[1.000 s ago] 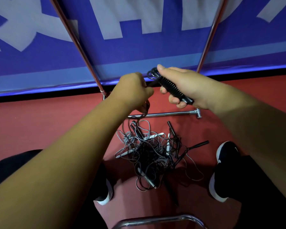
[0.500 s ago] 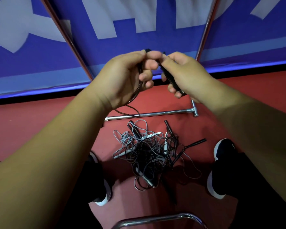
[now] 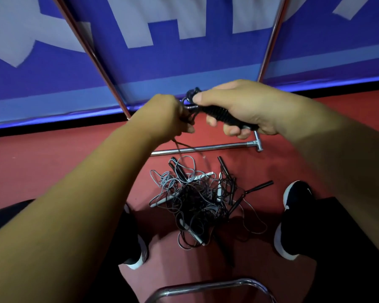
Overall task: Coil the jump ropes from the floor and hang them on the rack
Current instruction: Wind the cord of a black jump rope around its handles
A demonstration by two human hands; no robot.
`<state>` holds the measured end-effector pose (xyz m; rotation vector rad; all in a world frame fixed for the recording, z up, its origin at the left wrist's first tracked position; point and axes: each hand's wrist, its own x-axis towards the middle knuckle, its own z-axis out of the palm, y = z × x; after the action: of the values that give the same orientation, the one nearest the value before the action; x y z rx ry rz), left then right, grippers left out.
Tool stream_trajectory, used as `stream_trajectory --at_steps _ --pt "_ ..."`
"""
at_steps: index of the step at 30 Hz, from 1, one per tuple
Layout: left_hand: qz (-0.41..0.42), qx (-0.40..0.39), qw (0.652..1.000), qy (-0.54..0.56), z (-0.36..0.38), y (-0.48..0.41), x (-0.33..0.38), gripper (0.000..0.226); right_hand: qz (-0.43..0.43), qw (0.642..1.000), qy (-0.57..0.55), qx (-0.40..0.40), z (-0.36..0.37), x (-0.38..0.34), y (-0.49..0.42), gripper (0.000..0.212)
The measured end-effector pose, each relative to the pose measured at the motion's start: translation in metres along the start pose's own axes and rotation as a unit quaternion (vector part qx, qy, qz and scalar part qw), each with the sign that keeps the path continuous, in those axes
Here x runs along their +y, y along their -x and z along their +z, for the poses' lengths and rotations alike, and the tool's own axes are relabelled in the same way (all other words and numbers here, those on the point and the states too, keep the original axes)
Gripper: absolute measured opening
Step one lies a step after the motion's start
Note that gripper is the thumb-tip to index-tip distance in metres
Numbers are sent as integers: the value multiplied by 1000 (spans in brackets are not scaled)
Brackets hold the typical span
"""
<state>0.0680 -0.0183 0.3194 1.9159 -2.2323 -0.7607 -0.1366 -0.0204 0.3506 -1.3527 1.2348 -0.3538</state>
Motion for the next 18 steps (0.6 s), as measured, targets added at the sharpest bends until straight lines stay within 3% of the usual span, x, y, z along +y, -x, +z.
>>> stream_trajectory --at_steps 5,8,12,14,18 --pt "13 19 1000 18 -2 6 2 10 46 993 23 -103 9 2 5 43" --pt "22 24 995 91 -10 9 5 25 68 984 17 -163 9 6 6 45" --pt "38 49 983 173 -11 13 12 19 118 964 55 -233 7 3 12 41" --pt "57 60 981 173 -10 15 16 17 137 958 103 -231 10 5 11 44" --pt "142 109 982 60 -8 10 16 13 127 966 158 -158 13 19 -2 32"
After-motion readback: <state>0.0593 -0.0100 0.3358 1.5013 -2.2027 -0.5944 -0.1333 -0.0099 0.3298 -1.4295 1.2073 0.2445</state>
